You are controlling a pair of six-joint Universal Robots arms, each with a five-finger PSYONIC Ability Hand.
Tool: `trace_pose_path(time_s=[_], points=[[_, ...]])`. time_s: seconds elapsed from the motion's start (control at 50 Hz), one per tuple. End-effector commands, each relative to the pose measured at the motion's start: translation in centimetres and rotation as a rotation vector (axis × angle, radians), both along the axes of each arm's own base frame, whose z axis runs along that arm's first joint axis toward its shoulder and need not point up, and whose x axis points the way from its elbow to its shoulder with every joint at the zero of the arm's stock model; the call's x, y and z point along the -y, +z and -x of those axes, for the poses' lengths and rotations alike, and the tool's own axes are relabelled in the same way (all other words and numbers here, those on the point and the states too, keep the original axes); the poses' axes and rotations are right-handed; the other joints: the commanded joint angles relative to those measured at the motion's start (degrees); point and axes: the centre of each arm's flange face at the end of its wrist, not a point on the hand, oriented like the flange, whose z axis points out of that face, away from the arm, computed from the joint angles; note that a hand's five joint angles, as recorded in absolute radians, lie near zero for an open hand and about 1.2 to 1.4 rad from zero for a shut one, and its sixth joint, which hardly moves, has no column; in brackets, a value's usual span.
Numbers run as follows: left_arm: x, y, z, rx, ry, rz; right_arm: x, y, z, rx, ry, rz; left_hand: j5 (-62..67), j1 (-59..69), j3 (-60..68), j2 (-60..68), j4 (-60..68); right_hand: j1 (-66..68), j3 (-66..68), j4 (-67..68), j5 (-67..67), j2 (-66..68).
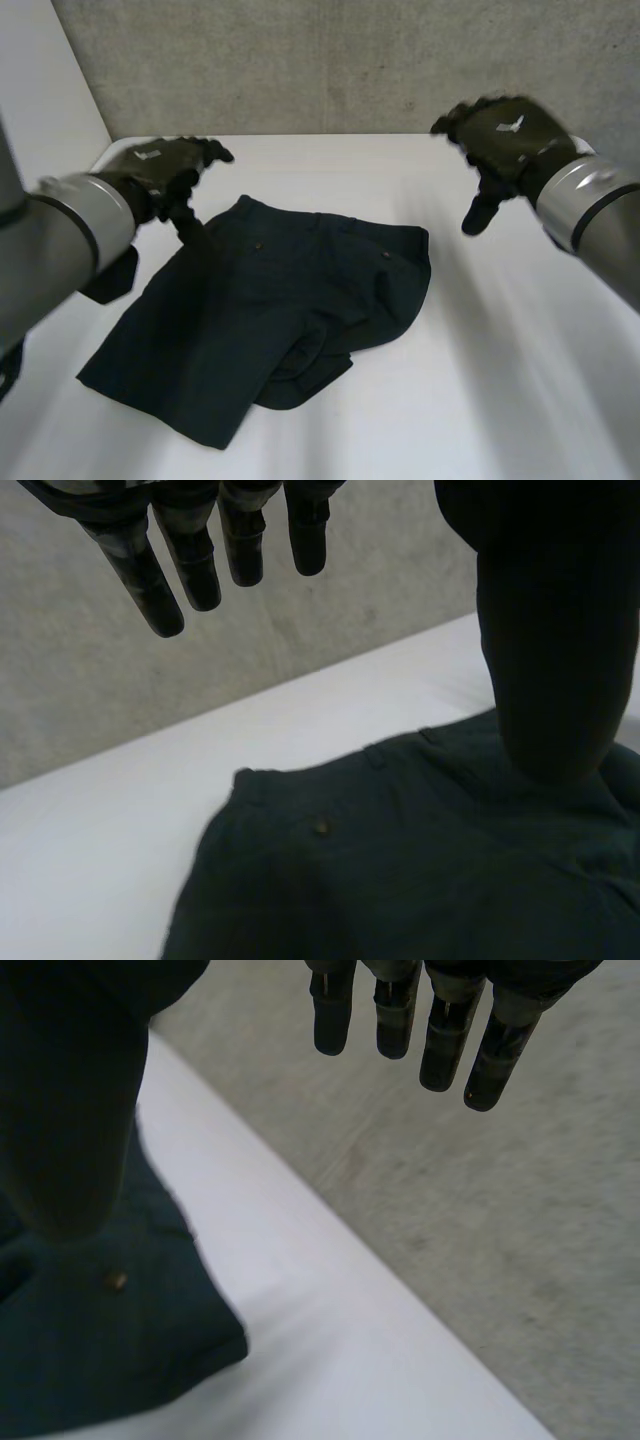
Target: Fold the shorts.
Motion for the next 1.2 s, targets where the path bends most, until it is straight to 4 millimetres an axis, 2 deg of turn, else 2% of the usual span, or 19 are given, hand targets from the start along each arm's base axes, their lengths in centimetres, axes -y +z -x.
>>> trace_pose_path(time_s=[0.02, 0.18, 0.28, 0.32, 0.38, 0.42, 0.44, 0.48, 0.56, 0.62, 0.7, 0.82, 0.92, 1.02, 1.08, 1.12, 1.14, 1.16, 1.2], points=[[-2.1, -6.7, 3.0, 0.056, -0.006, -0.077, 2.1, -6.5, -1.5, -0.087, 0.08, -0.131, -2.65, -0.42, -2.23, -1.49, -1.68, -0.3, -2.34, -3.6, -2.96, -2.25], [-3.7, -12.7, 4.7, 0.164, 0.055, -0.085, 4.4, -12.6, -3.3, -0.006, 0.11, -0.26, -0.93, 1.3, -0.51, 0.23, 0.04, -0.3, -2.34, -3.6, -2.96, -2.25], [-3.7, -14.9, 5.0, 0.204, 0.047, -0.125, 4.8, -15.7, -4.3, 0.032, 0.107, -0.311, 4.27, 6.5, 4.69, 5.42, 5.24, -0.3, -2.34, -3.6, -2.96, -2.25], [-3.6, -15.2, 5.1, 0.207, 0.047, -0.126, 5.0, -16.8, -4.5, 0.031, 0.108, -0.315, 14.16, 16.39, 14.58, 15.32, 15.13, 21.55, 19.52, 18.26, 18.9, 19.6], [-3.5, -15.1, 5.1, 0.2, 0.053, -0.116, 5.1, -16.9, -4.6, 0.035, 0.107, -0.309, 47.93, 50.16, 48.35, 49.08, 48.9, 69.51, 67.47, 66.21, 66.85, 67.56], [-3.3, -14.6, 5.2, 0.183, 0.055, -0.099, 5.1, -16.3, -4.6, 0.047, 0.104, -0.3, 67.23, 69.46, 67.65, 68.39, 68.2, 69.7, 67.66, 66.4, 67.04, 67.75], [-3.3, -14.5, 5.2, 0.182, 0.055, -0.096, 5.0, -15.8, -4.5, 0.05, 0.106, -0.294, 67.35, 69.58, 67.77, 68.5, 68.32, 69.7, 67.66, 66.4, 67.04, 67.75], [-3.4, -13.9, 5.2, 0.175, 0.053, -0.081, 4.7, -13.2, -4.2, 0.06, 0.113, -0.24, 67.35, 69.58, 67.77, 68.51, 68.32, 69.7, 67.66, 66.4, 67.04, 67.75], [-3.6, -10.0, 4.8, 0.111, 0.044, -0.005, 3.2, -8.1, -3.2, 0.091, 0.111, -0.144, 67.35, 69.58, 67.77, 68.51, 68.32, 69.7, 67.66, 66.4, 67.04, 67.75], [-4.0, -8.4, 4.6, 0.104, 0.02, 0.024, 1.3, -5.4, -2.4, 0.084, 0.114, -0.128, 67.35, 69.58, 67.77, 68.51, 68.32, 69.7, 67.66, 66.4, 67.04, 67.75], [-4.2, -6.0, 3.9, 0.125, -0.024, 0.08, -1.4, -4.1, -1.5, 0.009, 0.129, -0.21, 67.35, 69.58, 67.77, 68.51, 68.32, 69.7, 67.66, 66.4, 67.04, 67.75], [-0.5, -6.1, 1.7, 0.228, -0.012, 0.112, -4.5, -4.9, -1.8, -0.047, 0.171, -0.339, 67.35, 69.58, 67.77, 68.51, 68.32, 69.7, 67.66, 66.4, 67.04, 67.75], [2.2, -8.7, 2.0, 0.307, -0.023, 0.101, -8.6, -6.5, -6.9, 0.05, 0.322, -0.356, 67.35, 69.58, 67.77, 68.51, 68.32, 69.7, 67.66, 66.4, 67.04, 67.75], [7.4, -11.1, 1.4, 0.368, 0.037, 0.112, -7.9, -9.7, -9.4, 0.155, 0.31, -0.412, 67.35, 69.58, 67.77, 68.51, 68.32, 69.7, 67.66, 66.4, 67.04, 67.75], [9.0, -11.6, 1.0, 0.366, 0.054, 0.112, -8.3, -11.3, -10.6, 0.145, 0.327, -0.443, 67.35, 69.58, 67.77, 68.51, 68.32, 69.7, 67.66, 66.4, 67.04, 67.75], [9.6, -11.7, 1.2, 0.359, 0.05, 0.113, -8.5, -11.9, -11.2, 0.138, 0.339, -0.446, 34.22, 36.44, 34.64, 35.37, 35.19, 52.9, 50.86, 49.6, 50.24, 50.95], [9.6, -11.7, 1.2, 0.356, 0.045, 0.113, -8.5, -12.1, -11.6, 0.135, 0.346, -0.444, 18.08, 20.31, 18.5, 19.24, 19.05, 26.46, 24.42, 23.16, 23.8, 24.51], [9.6, -11.6, 1.3, 0.353, 0.041, 0.113, -8.4, -12.0, -11.7, 0.137, 0.342, -0.439, 3.76, 5.99, 4.19, 4.92, 4.73, 16.7, 14.67, 13.4, 14.05, 14.75], [9.2, -11.7, 1.6, 0.337, 0.009, 0.105, -8.2, -11.7, -11.7, 0.142, 0.335, -0.429, -0.1, 2.12, 0.32, 1.05, 0.86, 11.06, 9.03, 7.76, 8.41, 9.11]])
